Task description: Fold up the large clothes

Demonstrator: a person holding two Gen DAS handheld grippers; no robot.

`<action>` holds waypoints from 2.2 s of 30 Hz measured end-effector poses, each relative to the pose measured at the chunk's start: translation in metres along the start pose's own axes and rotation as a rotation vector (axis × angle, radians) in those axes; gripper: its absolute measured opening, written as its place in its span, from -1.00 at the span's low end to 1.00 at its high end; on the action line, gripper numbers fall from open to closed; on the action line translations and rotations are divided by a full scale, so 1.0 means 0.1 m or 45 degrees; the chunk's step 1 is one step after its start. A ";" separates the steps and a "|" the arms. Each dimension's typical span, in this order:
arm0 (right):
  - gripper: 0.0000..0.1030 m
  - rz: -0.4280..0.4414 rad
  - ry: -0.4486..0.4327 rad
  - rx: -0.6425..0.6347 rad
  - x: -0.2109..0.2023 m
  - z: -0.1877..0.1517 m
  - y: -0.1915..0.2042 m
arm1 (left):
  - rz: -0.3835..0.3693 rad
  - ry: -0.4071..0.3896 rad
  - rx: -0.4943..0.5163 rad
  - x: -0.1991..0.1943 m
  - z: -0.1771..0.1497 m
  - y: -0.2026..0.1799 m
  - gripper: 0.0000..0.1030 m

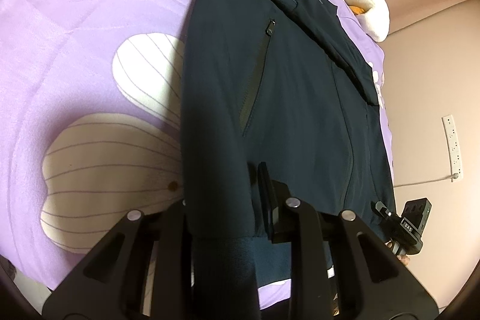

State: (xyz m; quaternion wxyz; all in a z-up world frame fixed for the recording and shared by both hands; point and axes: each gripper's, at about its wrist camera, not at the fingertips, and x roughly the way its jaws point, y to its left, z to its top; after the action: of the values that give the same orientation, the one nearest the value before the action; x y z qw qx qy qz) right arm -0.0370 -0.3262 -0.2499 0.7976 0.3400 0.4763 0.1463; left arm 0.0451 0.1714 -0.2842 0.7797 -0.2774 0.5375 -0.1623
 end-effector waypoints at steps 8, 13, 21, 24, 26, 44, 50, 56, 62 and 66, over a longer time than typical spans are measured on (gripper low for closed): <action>-0.53 -0.003 -0.003 -0.001 0.00 0.00 0.01 | 0.109 0.025 0.135 0.02 0.02 -0.16 -0.57; -0.53 -0.004 -0.003 -0.002 0.00 0.00 0.00 | 0.078 0.041 0.109 0.01 0.03 -0.09 -0.57; -0.53 -0.002 -0.011 -0.003 -0.01 0.01 0.01 | 0.017 0.050 0.001 0.00 0.04 0.01 -0.74; -0.53 0.006 -0.019 -0.010 -0.03 0.01 0.02 | -0.010 0.022 0.010 -0.03 0.02 -0.03 -0.79; -0.53 0.023 -0.031 -0.018 -0.05 0.02 0.05 | -0.033 0.004 0.020 -0.07 0.02 -0.07 -0.80; -0.61 0.199 -0.126 -0.079 -0.21 0.13 0.34 | -0.082 -0.099 0.218 -0.37 0.05 -0.62 -0.81; -0.68 0.211 -0.150 -0.112 -0.23 0.12 0.40 | -0.075 -0.107 0.247 -0.36 0.06 -0.69 -0.81; -0.72 0.244 -0.172 -0.123 -0.24 0.15 0.39 | -0.085 -0.115 0.256 -0.33 0.10 -0.72 -0.81; -0.72 0.285 -0.197 -0.133 -0.26 0.19 0.41 | -0.097 -0.129 0.276 -0.36 0.11 -0.76 -0.81; -0.72 0.301 -0.206 -0.143 -0.26 0.20 0.43 | -0.098 -0.135 0.288 -0.36 0.11 -0.78 -0.81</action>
State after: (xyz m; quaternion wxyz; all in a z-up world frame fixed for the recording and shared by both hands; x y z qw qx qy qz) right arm -0.0288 -0.3181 -0.1972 0.8283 0.3593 0.3584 0.2375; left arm 0.0458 0.1322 -0.2063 0.8264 -0.2163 0.4628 -0.2366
